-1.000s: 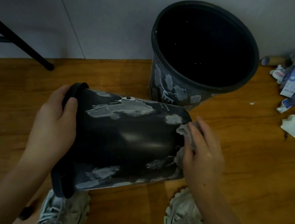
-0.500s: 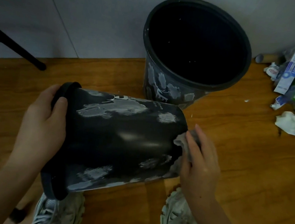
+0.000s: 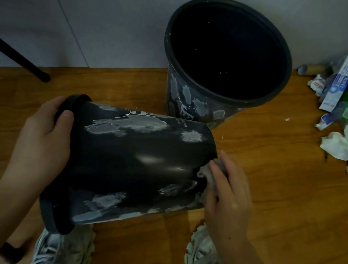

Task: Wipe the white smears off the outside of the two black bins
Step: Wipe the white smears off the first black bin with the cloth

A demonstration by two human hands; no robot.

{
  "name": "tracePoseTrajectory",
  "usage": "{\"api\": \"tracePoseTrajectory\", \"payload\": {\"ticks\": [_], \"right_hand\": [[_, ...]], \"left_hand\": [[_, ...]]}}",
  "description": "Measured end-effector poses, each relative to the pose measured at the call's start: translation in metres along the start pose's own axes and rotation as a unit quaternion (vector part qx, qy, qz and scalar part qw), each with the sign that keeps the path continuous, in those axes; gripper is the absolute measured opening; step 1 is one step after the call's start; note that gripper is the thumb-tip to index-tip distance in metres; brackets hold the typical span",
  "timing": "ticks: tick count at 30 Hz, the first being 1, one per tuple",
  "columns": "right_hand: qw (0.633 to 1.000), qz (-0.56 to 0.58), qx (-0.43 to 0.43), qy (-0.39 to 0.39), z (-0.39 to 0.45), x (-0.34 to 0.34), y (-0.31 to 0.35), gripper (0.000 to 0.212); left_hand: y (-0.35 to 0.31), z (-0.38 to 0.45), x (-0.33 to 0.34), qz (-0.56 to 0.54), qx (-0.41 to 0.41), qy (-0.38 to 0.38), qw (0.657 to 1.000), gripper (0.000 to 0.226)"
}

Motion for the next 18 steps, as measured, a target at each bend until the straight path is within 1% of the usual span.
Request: {"api": "tracePoseTrajectory", "payload": {"ticks": [2, 5, 7, 9, 12, 14, 16, 18], "right_hand": [[0.998, 0.016, -0.047, 0.027, 0.006, 0.014, 0.024, 0.027], [0.986, 0.031, -0.139, 0.082, 0.01, 0.034, 0.062, 0.027], [0.982, 0.028, -0.161, 0.097, 0.015, 0.037, 0.065, 0.031], [0.986, 0.02, -0.144, 0.083, 0.019, 0.03, 0.05, 0.028], [0.995, -0.031, -0.078, 0.062, 0.022, 0.011, 0.019, 0.037], [0.994, -0.072, -0.058, 0.06, 0.022, 0.004, 0.011, 0.041], [0.994, -0.073, -0.06, 0.052, 0.021, 0.002, 0.01, 0.041], [0.997, -0.037, -0.066, 0.032, 0.022, 0.002, 0.013, 0.035]], "left_hand": [[0.001, 0.001, 0.0, 0.003, -0.001, -0.002, 1.0, 0.034], [0.002, -0.003, -0.001, 0.002, -0.006, -0.005, 1.0, 0.037], [0.0, -0.005, -0.002, -0.002, -0.009, -0.009, 1.0, 0.038], [-0.002, -0.005, -0.002, -0.008, -0.016, -0.008, 1.0, 0.037], [-0.003, -0.006, -0.002, -0.025, -0.015, 0.005, 1.0, 0.035], [-0.002, -0.007, -0.002, -0.032, -0.019, 0.009, 0.999, 0.035], [-0.003, -0.01, -0.003, -0.032, -0.023, 0.009, 0.999, 0.035], [-0.005, -0.011, -0.003, -0.028, -0.024, 0.011, 0.999, 0.034]]}}
Point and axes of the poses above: each hand's wrist, its own z-axis towards the middle knuckle, its own x-axis out of the palm, y = z × x, the point moved 6 cm from there along z, towards the middle knuckle, and after that the axes turned 9 degrees about z, right-handed, at the moved point
